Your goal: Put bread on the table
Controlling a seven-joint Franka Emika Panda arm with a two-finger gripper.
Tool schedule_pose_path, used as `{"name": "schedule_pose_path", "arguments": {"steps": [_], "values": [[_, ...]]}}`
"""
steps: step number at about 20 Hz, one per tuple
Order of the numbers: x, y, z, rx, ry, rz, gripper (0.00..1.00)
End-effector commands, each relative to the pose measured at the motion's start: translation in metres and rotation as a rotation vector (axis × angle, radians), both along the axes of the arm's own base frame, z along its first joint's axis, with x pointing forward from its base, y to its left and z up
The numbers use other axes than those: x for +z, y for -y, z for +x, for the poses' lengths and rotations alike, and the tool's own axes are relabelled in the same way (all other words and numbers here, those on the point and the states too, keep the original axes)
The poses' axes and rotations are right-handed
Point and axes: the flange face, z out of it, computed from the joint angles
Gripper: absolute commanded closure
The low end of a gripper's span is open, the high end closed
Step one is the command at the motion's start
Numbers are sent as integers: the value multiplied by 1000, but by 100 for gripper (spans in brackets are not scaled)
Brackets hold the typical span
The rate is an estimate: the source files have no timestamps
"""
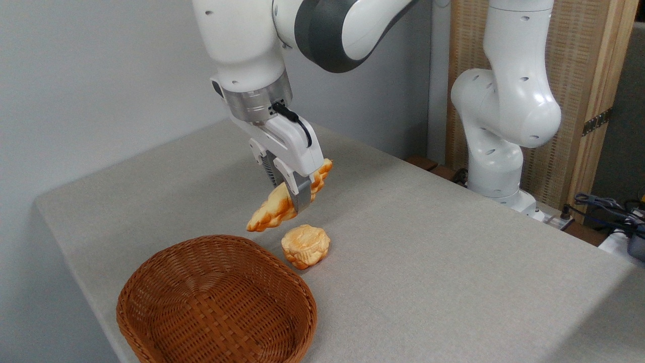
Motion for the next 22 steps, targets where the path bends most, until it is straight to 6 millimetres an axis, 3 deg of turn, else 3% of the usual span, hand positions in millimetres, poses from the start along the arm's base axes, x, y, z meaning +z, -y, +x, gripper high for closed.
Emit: {"name": "schedule_pose_path", "arguments": {"steps": [1,11,22], "values": [[0,5,-5,-3,-20,-5,0],[6,8,-2,-12,9,-3,0],[33,-19,29,45,291,32,0]]}}
